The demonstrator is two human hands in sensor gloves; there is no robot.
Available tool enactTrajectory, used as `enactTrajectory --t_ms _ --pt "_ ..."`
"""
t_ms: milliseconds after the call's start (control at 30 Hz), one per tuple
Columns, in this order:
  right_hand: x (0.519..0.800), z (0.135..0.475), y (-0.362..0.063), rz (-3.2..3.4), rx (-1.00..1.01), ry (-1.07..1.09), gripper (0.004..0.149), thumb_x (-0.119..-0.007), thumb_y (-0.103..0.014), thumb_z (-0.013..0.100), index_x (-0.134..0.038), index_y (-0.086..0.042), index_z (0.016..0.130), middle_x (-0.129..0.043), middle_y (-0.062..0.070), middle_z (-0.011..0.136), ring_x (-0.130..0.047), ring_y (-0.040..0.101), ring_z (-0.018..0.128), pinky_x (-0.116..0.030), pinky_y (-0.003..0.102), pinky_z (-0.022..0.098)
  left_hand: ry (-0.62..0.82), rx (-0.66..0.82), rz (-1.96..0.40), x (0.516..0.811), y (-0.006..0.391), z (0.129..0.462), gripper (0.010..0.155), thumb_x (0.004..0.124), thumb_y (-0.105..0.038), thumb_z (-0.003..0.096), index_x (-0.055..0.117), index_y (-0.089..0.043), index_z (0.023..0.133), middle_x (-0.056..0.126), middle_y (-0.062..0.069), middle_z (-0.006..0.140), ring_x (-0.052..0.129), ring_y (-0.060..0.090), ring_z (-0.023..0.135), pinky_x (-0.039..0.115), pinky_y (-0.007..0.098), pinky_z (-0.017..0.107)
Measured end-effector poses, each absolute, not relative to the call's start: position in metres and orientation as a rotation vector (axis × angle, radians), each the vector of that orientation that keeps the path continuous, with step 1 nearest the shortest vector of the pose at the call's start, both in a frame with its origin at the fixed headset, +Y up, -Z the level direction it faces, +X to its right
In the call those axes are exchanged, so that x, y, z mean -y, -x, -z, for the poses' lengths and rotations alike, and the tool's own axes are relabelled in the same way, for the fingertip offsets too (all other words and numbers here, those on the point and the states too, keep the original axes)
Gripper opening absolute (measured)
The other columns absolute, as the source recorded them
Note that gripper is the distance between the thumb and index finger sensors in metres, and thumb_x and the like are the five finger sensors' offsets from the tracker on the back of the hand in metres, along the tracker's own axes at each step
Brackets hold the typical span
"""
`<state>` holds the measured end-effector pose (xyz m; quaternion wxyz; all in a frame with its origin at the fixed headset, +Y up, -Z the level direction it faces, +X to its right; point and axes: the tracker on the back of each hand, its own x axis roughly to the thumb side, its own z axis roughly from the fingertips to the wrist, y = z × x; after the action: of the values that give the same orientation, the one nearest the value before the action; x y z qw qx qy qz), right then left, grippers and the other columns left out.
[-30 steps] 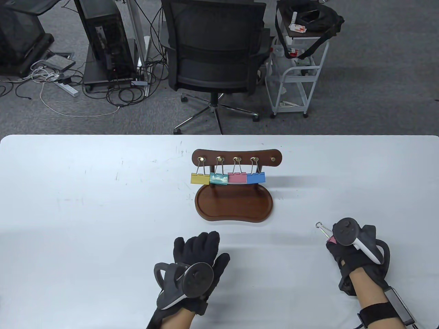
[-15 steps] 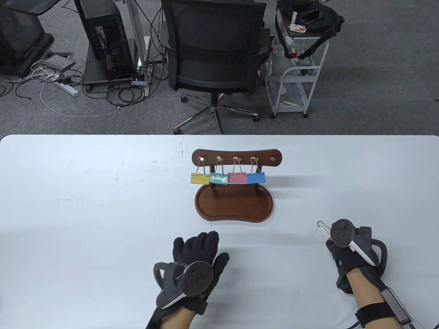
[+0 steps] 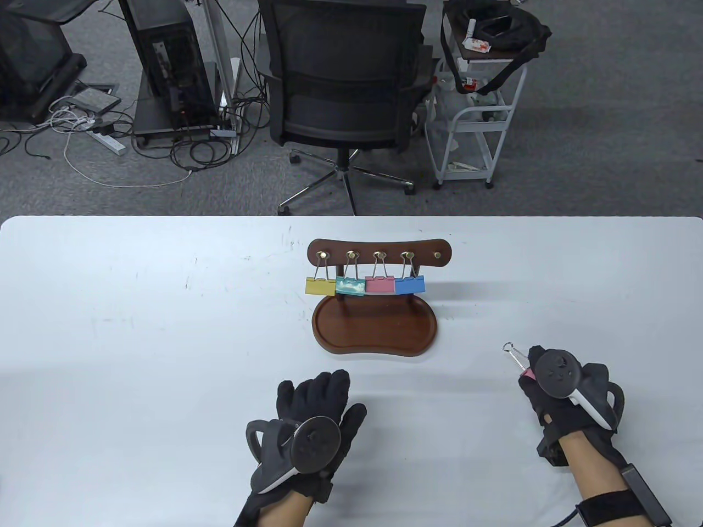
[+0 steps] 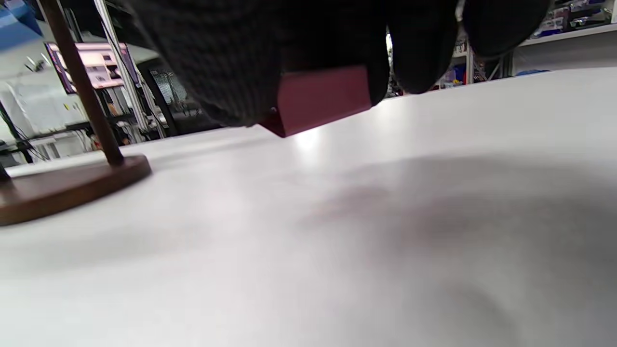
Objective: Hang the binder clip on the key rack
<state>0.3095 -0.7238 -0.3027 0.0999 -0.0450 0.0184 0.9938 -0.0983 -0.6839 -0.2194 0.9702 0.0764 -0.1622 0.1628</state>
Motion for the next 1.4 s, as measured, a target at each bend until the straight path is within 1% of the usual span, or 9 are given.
enactTrajectory --t_ms 300,667,933,1400 --pt "0.674 0.287 -0.293 -2.801 0.204 0.014 0.072 -0.084 -0.039 0.051 -0.065 -0.004 0.11 -0.072 0.024 0.109 -0.068 0.055 0.094 -0.057 0.07 0.065 -0.157 0.325 -0.329 0.684 0.098 0.219 0.07 0.077 -0.048 0.0576 0.072 -0.002 0.11 0.082 0.028 0.104 0.085 0.055 0.089 0.05 0.08 0.068" --pt "0.633 0.28 -0.259 -2.708 0.441 -0.076 0.072 -0.086 -0.041 0.05 -0.068 -0.002 0.108 -0.076 0.025 0.105 -0.074 0.055 0.089 -0.061 0.069 0.062 -0.16 0.322 -0.334 0.684 0.098 0.218 0.07 0.077 -0.048 0.0578 0.072 -0.002 0.11 0.082 0.028 0.104 0.086 0.055 0.089 0.049 0.08 0.068" --pt "0.62 0.291 -0.236 -2.672 0.47 -0.103 0.073 -0.085 -0.042 0.051 -0.068 -0.002 0.108 -0.076 0.025 0.105 -0.074 0.055 0.089 -0.061 0.069 0.062 -0.158 0.319 -0.339 0.684 0.098 0.218 0.07 0.077 -0.048 0.0577 0.072 -0.002 0.11 0.082 0.028 0.104 0.085 0.055 0.088 0.049 0.08 0.068" --pt "0.613 0.321 -0.199 -2.621 0.507 -0.055 0.073 -0.086 -0.045 0.05 -0.069 -0.002 0.107 -0.078 0.025 0.103 -0.077 0.054 0.085 -0.064 0.068 0.061 -0.155 0.313 -0.347 0.683 0.098 0.218 0.07 0.077 -0.048 0.0578 0.072 -0.001 0.11 0.082 0.028 0.104 0.086 0.055 0.088 0.049 0.08 0.068"
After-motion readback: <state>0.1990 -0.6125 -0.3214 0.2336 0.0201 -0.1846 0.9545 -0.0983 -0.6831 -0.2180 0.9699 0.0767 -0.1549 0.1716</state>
